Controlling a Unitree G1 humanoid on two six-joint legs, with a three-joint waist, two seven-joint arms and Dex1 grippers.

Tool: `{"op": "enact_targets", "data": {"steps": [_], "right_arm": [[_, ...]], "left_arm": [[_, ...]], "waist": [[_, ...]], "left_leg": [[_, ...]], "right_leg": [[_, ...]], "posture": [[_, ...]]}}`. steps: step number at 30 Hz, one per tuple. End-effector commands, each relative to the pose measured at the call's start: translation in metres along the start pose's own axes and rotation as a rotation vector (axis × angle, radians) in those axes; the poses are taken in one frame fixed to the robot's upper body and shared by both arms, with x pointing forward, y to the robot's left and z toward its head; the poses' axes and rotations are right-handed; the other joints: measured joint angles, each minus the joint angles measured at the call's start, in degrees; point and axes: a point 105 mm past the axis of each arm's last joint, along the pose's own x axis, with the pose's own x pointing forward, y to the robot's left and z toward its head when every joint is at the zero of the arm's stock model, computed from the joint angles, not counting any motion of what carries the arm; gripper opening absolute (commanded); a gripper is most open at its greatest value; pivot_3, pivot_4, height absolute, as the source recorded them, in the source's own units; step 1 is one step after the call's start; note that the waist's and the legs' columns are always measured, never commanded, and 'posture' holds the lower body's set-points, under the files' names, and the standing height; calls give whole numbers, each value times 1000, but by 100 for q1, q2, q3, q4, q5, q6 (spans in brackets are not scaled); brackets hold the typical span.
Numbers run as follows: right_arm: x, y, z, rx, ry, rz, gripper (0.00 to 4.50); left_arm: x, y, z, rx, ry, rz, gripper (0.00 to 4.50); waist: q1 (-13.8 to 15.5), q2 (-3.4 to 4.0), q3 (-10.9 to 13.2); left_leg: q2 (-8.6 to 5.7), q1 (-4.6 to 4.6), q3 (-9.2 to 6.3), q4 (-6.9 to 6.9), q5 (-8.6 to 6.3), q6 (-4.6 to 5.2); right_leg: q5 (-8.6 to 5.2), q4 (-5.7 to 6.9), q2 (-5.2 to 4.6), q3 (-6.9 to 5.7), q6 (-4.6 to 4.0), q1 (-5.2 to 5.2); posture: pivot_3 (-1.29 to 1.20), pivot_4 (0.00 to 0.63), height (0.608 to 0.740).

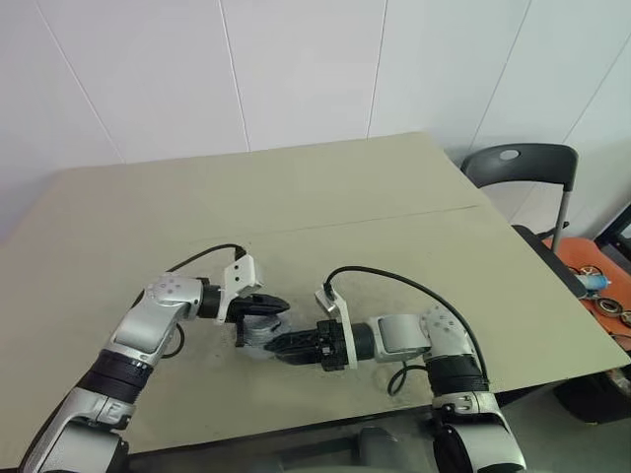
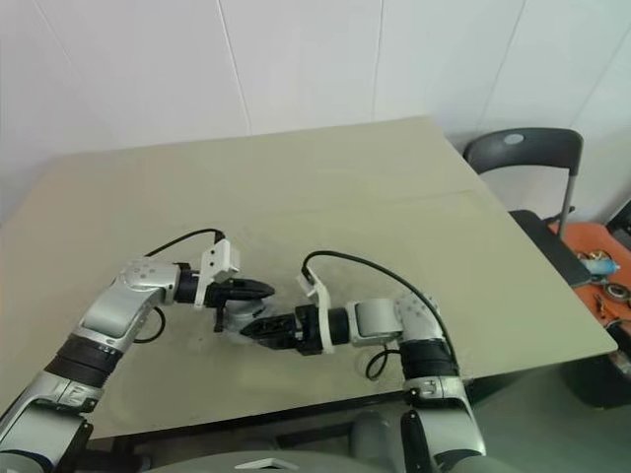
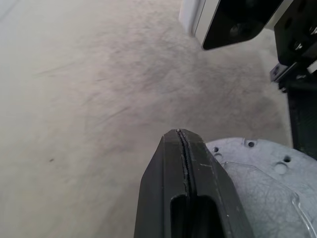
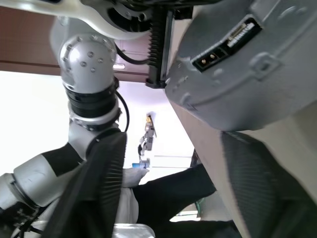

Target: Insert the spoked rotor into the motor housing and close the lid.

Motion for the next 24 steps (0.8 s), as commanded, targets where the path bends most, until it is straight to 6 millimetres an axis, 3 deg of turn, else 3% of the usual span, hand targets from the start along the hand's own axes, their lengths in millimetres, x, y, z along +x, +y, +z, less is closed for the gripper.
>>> {"op": "enact_targets", "data": {"steps": [1,2,14,21,24], "right_arm": [[-8,13,28,-10,-134,26,1967],[-10,9,31,5,-159,5,1662],[-15,-10,25,9,-136,-127,1662],[-23,-21,13,-46,-67,-213,1662],[-24,-22,5,-68,-34,-216,1662]], "left_arm": [[0,-2,-12,-18,43,-8,0],[-1,-2,-12,-18,42,-4,0],[-2,-3,-8,-23,11,-4,0],[-20,-4,24,-13,-133,-38,0],[-34,-9,29,-22,-152,-64,0]], "waist": [[18,1,0],[20,4,2],[14,4,3],[10,2,2],[3,2,2]], "left_leg": [[0,0,0,0,0,0],[0,1,2,-2,0,-1],[1,-38,4,1,10,-17],[0,-62,5,8,10,-19],[1,-64,6,6,14,-25]], "right_leg": [[0,0,0,0,0,0],[0,1,1,-2,0,0],[1,4,1,-5,-1,-34],[2,6,1,-5,-1,-56],[2,7,1,-5,-1,-62]], "posture": [[0,0,740],[0,0,740],[0,0,740],[0,0,740],[0,0,740]]}}
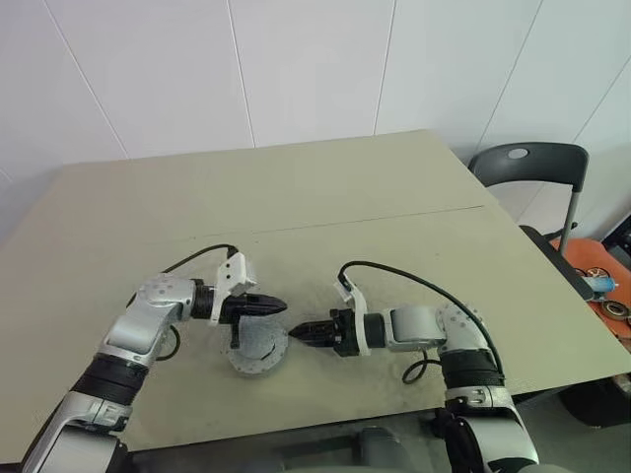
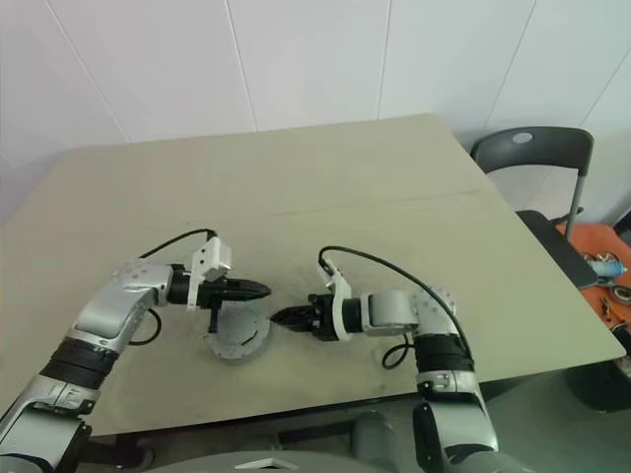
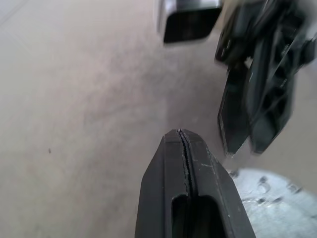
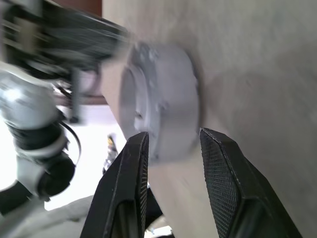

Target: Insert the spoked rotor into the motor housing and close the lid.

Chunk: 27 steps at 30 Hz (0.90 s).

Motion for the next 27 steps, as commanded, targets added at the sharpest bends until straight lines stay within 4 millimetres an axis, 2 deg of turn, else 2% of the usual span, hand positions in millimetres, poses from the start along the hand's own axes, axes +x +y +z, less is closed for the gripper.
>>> {"op": "enact_targets", "data": {"steps": [1,5,8,11,13,19,27], "right_arm": [[0,11,-7,-71,31,38,1662],[-2,7,-8,-100,12,2,1662],[1,1,2,-91,-68,-58,1662],[6,-1,12,-58,-145,-91,1662],[7,0,16,-51,-176,-101,1662],[12,7,8,-54,-169,-93,1662],[13,10,3,-45,-155,-72,1662]], "left_arm": [[-21,-7,17,17,-43,-31,0],[-41,-30,14,-31,5,-121,0],[-52,-47,-6,-41,131,-168,0],[-55,-55,-16,-17,205,-169,0],[-52,-59,-15,8,213,-170,0],[-43,-58,-7,41,171,-135,0],[-46,-47,-20,59,215,-88,0]], "waist": [[-1,0,0],[1,1,0],[7,1,1],[10,1,1],[11,-2,0],[4,1,1],[4,2,1]], "left_leg": [[0,0,0,0,0,0],[0,0,2,0,-12,22],[0,0,2,-1,-13,24],[1,3,2,-1,-12,23],[1,4,1,2,-10,19],[1,6,0,4,-10,18],[1,4,2,1,-10,18]], "right_leg": [[0,0,0,0,0,0],[0,0,1,1,0,-1],[0,0,1,1,0,0],[-1,3,3,1,-1,2],[2,5,3,0,-4,3],[4,8,4,0,-7,5],[4,6,4,1,-7,2]], "posture": [[0,0,740],[0,0,740],[0,0,740],[0,0,740],[0,0,740],[0,0,740],[0,0,740]]}}
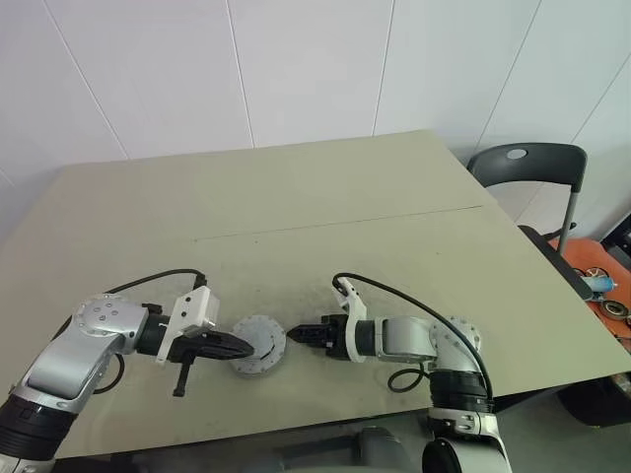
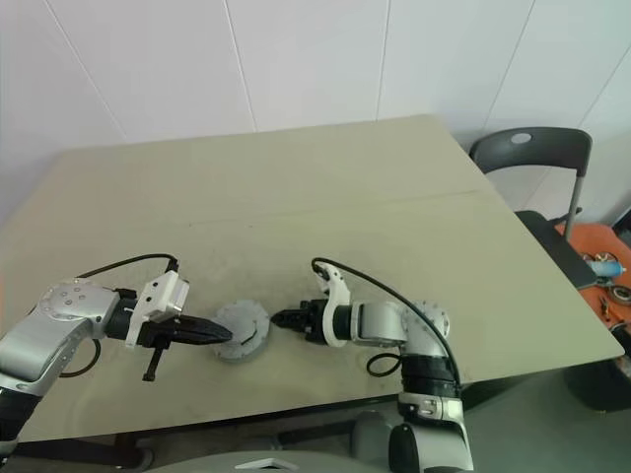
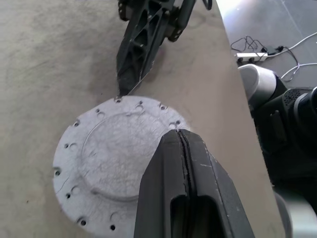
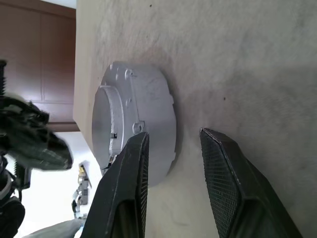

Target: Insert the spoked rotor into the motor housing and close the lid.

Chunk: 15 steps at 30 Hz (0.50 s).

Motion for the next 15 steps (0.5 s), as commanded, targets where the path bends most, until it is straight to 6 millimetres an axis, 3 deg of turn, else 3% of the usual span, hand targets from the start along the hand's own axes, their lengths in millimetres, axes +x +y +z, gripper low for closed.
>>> {"op": "enact_targets", "data": {"steps": [1,10,15], "right_arm": [[-2,11,4,-27,-21,39,1662],[0,22,1,-14,-7,110,1662],[0,24,0,-15,2,120,1662]], "left_arm": [[0,8,-2,42,25,29,0],[12,10,-26,43,62,70,0],[12,10,-29,45,70,72,0]], "waist": [[1,0,0],[-4,8,-7],[1,18,-13]], "left_leg": [[0,0,0,0,0,0],[0,6,0,1,0,0],[0,26,0,2,0,0]], "right_leg": [[0,0,0,0,0,0],[1,5,0,1,-1,3],[0,6,0,1,0,27]], "posture": [[0,0,740],[0,0,740],[0,0,740]]}}
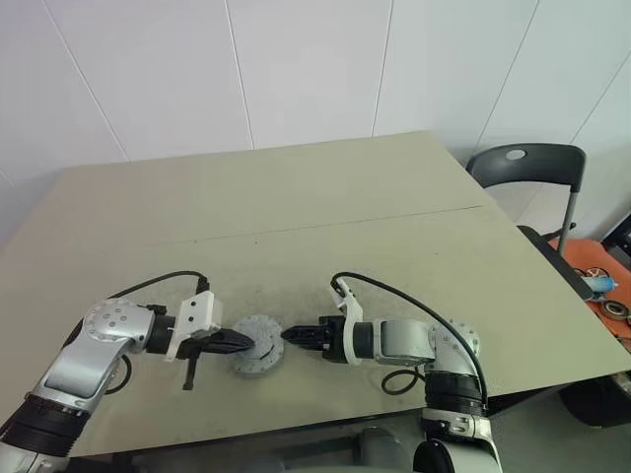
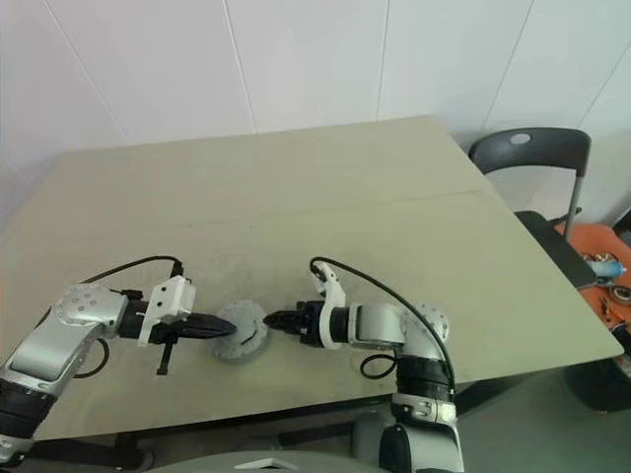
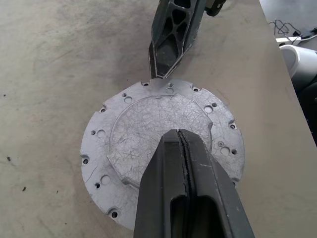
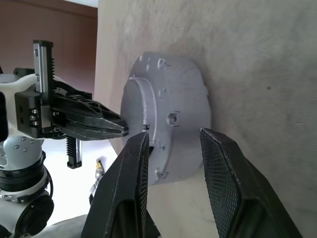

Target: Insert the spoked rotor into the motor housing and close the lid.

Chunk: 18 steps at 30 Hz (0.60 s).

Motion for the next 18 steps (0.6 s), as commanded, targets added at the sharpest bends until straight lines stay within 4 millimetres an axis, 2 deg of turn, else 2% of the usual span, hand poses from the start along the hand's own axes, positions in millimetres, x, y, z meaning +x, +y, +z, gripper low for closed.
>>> {"op": "enact_targets", "data": {"steps": [1,11,18], "right_arm": [[-1,13,2,-40,0,49,1662],[2,-3,-6,-43,61,-46,1662],[7,0,-4,-29,67,-34,1662]], "left_arm": [[0,-3,-15,-26,66,-8,0],[-9,3,-7,-8,80,-3,0],[-9,6,-1,-1,79,2,0]], "waist": [[-1,1,1],[-11,2,1],[-7,2,1]], "left_leg": [[0,8,0,0,0,0],[2,59,2,-3,-1,1],[3,59,1,-5,-1,1]], "right_leg": [[0,-1,0,0,0,8],[-3,1,5,0,2,51],[-2,1,5,1,2,50]], "posture": [[0,0,740],[0,0,740],[0,0,740]]}}
